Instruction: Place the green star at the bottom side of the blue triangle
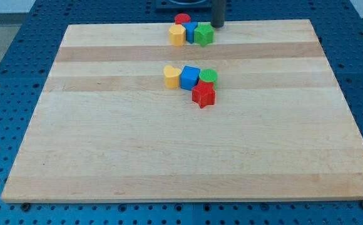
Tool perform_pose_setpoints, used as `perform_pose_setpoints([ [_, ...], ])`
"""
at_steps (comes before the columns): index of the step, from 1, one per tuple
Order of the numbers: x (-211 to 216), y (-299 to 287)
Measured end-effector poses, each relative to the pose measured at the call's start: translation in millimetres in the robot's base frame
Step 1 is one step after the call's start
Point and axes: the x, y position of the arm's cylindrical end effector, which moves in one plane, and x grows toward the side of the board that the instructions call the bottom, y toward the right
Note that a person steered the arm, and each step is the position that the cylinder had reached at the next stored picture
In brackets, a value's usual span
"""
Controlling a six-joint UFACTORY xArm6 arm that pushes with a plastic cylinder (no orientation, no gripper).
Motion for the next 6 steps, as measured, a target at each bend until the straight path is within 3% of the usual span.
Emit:
perform_pose_setpoints([
  [3, 56, -22],
  [6, 88, -97],
])
